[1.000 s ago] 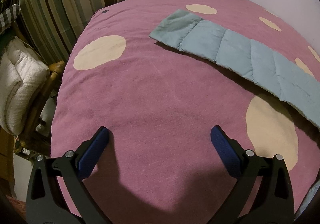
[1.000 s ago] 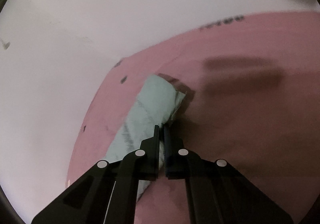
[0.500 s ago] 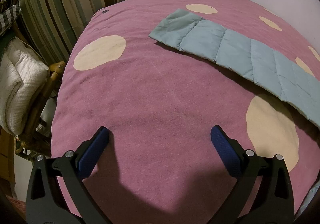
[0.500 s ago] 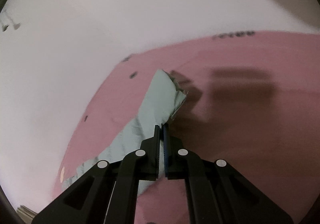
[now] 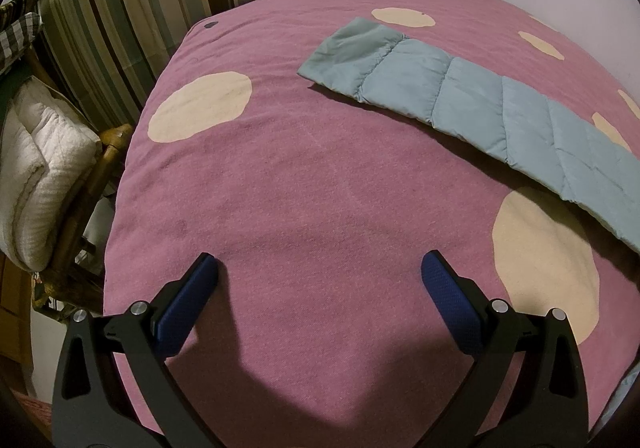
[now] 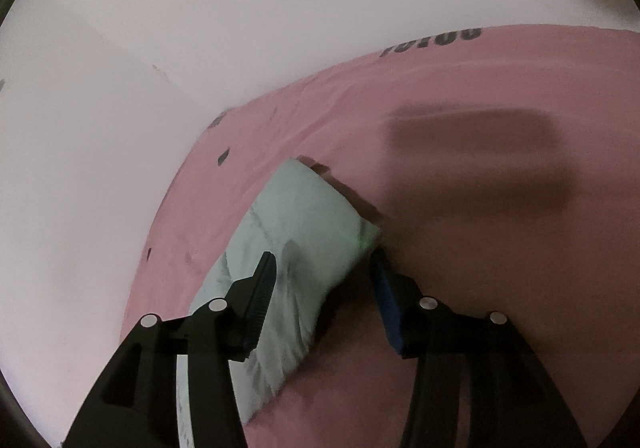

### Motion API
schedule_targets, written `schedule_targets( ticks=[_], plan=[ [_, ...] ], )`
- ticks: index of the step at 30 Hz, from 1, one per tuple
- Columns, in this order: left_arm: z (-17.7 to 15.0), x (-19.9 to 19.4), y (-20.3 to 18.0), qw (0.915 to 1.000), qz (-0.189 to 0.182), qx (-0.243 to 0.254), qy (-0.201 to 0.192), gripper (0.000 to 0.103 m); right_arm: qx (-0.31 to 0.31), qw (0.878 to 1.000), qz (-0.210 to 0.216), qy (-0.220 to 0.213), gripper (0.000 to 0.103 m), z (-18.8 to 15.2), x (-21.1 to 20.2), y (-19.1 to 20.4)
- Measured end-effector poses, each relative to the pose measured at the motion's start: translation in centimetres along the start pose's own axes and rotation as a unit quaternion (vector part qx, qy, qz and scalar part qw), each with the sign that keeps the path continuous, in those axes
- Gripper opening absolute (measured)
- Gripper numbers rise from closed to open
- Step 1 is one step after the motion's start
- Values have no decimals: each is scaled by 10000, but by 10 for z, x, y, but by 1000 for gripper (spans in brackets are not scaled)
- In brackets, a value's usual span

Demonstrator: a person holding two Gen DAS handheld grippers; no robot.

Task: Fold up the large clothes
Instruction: 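Lift the grasped side with the right tool, fold it over the back, release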

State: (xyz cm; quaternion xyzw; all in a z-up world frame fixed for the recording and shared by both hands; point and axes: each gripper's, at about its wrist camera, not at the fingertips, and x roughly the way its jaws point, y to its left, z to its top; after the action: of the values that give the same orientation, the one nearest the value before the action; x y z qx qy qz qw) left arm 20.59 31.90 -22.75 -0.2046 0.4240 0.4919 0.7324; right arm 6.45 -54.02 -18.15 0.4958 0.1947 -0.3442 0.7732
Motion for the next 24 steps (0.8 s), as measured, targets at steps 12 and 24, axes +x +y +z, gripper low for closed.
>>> schedule_targets(
  ticks=[12, 24],
  plan=[
    [0, 0, -1, 10000, 21, 12, 1, 101, -939, 9939, 575, 25, 6, -29, -37, 75],
    [0, 0, 0, 10000, 21, 11, -8, 101, -2641, 9451, 1706, 892, 6, -195, -60, 275]
  ],
)
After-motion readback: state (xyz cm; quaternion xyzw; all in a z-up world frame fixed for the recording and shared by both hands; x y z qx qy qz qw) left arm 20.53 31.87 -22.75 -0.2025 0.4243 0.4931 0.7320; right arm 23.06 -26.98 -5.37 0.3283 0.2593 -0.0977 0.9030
